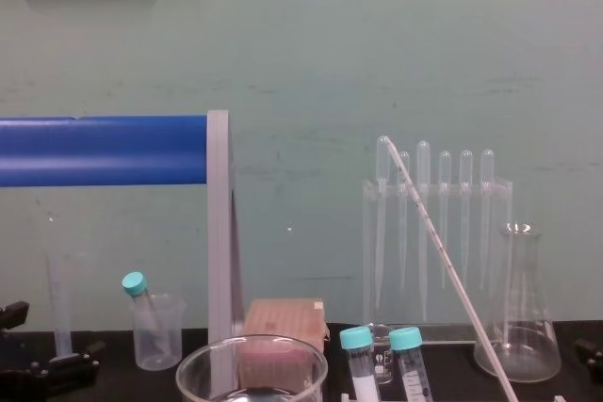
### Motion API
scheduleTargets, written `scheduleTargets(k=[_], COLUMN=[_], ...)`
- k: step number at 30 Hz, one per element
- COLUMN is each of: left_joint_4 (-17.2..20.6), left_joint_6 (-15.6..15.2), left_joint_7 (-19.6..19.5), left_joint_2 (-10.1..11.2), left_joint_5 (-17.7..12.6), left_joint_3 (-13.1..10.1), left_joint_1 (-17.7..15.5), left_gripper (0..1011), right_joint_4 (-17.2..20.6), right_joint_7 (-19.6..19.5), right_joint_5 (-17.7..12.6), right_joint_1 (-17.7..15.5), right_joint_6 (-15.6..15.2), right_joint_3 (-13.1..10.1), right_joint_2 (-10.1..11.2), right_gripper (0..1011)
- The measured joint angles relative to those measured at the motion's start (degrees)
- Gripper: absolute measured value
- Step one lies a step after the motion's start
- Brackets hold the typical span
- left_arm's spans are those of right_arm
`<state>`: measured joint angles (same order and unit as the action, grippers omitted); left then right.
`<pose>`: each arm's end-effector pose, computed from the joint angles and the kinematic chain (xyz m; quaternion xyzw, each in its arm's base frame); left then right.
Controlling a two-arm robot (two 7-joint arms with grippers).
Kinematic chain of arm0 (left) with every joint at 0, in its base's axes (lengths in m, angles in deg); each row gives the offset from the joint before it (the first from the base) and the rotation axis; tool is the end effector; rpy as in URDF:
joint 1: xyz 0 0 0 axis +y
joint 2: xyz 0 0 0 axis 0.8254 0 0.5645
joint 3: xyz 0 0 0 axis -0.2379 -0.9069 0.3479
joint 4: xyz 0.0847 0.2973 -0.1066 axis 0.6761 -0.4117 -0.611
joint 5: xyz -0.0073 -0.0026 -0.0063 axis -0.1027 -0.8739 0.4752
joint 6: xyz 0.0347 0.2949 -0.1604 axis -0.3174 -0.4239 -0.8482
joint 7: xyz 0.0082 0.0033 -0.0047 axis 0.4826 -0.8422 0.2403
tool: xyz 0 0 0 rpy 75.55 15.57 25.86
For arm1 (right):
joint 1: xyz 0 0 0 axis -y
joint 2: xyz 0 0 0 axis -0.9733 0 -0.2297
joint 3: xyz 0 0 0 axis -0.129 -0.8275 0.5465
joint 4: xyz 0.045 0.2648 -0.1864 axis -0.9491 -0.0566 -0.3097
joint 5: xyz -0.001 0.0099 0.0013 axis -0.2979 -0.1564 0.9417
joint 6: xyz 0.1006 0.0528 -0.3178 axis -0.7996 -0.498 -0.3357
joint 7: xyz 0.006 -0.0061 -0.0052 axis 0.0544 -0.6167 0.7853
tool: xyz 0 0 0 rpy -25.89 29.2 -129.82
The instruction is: Hold the thermometer with one hand and immerse one end into the beaker, then reinsert it into the test tube rack.
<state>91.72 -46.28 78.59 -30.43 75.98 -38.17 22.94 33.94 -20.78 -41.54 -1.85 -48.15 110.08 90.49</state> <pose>0.3912 0.0960 -0.3374 0.1414 -0.1325 0.5800 0.7912 0.3912 -0.0960 -0.3374 -0.1414 -0.1325 -0.5799 0.7913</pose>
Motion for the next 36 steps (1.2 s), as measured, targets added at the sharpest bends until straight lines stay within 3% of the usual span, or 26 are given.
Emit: scheduleTargets(k=[36], left_joint_4=[0.0], left_joint_6=[0.0], left_joint_7=[0.0], left_joint_2=[0.0], left_joint_5=[0.0], left_joint_3=[0.0], left_joint_1=[0.0], left_gripper=[1008], right_joint_4=[0.0], right_joint_7=[0.0], right_joint_5=[0.0], right_joint_1=[0.0], right_joint_6=[0.0], right_joint_3=[0.0], right_joint_2=[0.0], right_gripper=[1003])
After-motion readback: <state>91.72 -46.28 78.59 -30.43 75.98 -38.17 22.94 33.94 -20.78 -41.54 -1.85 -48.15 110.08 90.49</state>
